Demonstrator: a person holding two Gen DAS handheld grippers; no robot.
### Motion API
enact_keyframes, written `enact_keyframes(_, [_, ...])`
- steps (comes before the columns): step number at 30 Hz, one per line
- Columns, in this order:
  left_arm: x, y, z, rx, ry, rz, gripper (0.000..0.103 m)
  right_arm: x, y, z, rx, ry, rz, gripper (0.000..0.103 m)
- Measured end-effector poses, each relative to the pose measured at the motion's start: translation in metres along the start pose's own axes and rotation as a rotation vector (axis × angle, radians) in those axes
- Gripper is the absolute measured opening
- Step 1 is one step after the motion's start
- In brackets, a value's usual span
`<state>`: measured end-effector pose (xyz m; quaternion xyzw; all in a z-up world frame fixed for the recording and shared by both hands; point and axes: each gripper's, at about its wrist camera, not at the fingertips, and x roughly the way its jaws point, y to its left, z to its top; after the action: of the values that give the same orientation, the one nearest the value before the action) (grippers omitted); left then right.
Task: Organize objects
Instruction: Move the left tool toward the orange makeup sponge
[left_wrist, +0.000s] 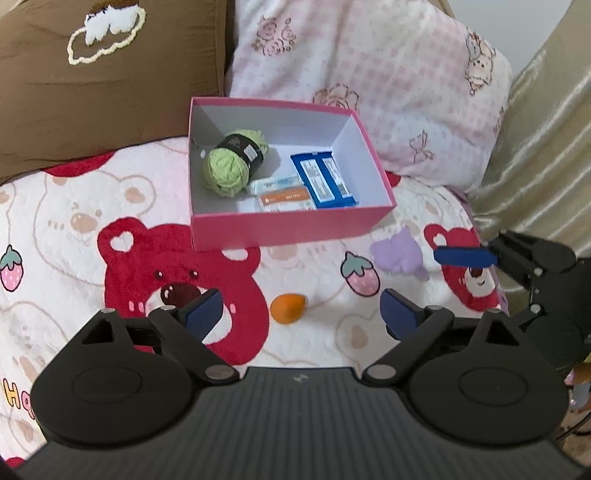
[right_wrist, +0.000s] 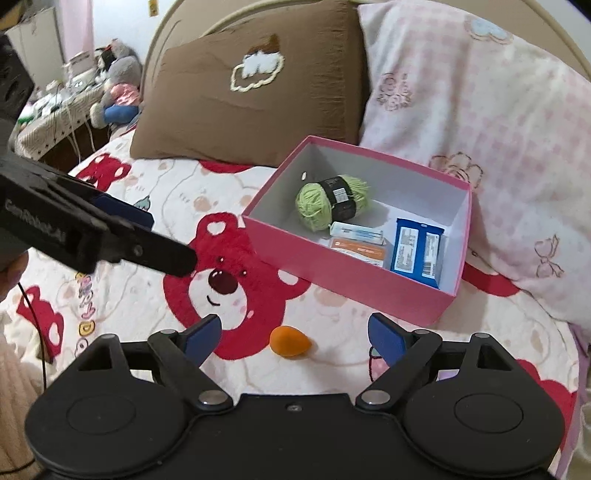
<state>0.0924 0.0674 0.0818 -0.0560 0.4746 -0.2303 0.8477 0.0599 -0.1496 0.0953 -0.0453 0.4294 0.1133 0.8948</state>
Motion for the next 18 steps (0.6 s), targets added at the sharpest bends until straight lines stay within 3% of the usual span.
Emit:
enact_keyframes(8, [0.009,0.009,-0.015,0.024,-0.010,-0.009,0.092,0.006,0.010,-0.006,-0.010,0.021,0.046,0.089])
enact_keyframes(18, [0.036,0.020,-0.038,0.001,0.021,-0.072,0.092,0.036,0.012,-0.033,0.090,0.052,0.114,0.089])
